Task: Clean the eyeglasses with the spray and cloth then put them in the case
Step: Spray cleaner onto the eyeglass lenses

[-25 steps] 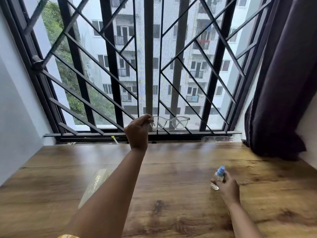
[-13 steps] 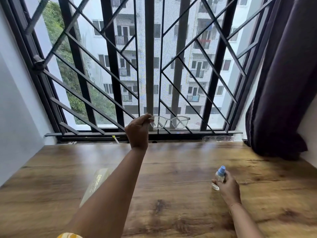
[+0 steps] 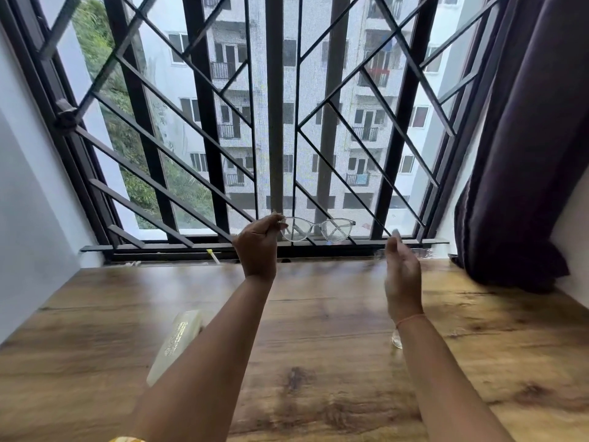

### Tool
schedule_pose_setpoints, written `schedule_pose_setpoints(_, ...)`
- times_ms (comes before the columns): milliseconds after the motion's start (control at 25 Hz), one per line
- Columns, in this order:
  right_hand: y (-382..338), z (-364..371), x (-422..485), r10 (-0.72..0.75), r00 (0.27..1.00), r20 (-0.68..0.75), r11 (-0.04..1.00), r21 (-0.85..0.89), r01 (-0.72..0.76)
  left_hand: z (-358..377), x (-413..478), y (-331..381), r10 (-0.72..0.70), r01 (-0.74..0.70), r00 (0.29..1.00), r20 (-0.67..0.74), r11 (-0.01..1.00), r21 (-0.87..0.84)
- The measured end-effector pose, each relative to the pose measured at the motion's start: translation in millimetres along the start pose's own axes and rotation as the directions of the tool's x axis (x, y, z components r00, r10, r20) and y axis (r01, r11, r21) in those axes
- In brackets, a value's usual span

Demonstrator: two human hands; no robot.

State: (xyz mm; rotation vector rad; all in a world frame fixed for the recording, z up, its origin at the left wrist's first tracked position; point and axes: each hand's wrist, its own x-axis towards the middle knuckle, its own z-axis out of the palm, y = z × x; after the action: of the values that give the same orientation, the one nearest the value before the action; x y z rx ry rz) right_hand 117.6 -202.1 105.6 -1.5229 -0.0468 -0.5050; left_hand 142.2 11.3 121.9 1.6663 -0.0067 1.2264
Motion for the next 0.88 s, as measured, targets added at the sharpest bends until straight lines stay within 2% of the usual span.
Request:
schedule_pose_setpoints(80,-15.5,20.5,6.5,0.06,0.996,0.069,0.987,0.143,-0.069,-0.6,-3.6,0.1,-0.004,0.004,1.0,0.002,1.0,-0.008)
schedule_pose_setpoints(280,-21.3,43.9,14.0,0.121,0.976,0.183,0.966,0.204,-0.158,-4.0,-8.8,-0.8,-0.018,0.018,1.0,0.005,1.0,-0.005)
schedule_pose_setpoints(520,-14.1,47.7,15.3,0.193,0.961,0.199,0.925,0.289,-0.245,-5.2,-10.3,-0.2,-0.035,0.036,0.999,0.028,0.999,-0.029)
schedule_pose_setpoints(760,-3.2,47.1,21.1,0.193,0.959,0.208,0.898,0.356,-0.258,-1.9,-15.1,-3.4,-0.092,0.086,0.984,0.152,0.995,0.042)
schedule_pose_setpoints(800,-0.5,47.1,21.7,0.195,0.959,0.205,0.888,0.378,-0.262,-1.4,-17.4,-5.4,-0.12,0.115,0.977,0.178,0.993,0.041)
schedule_pose_setpoints(880,8.3,43.9,22.7,0.21,0.956,0.202,0.858,0.43,-0.28,-2.1,-25.7,-9.7,-0.251,0.264,0.93,0.27,0.965,-0.012)
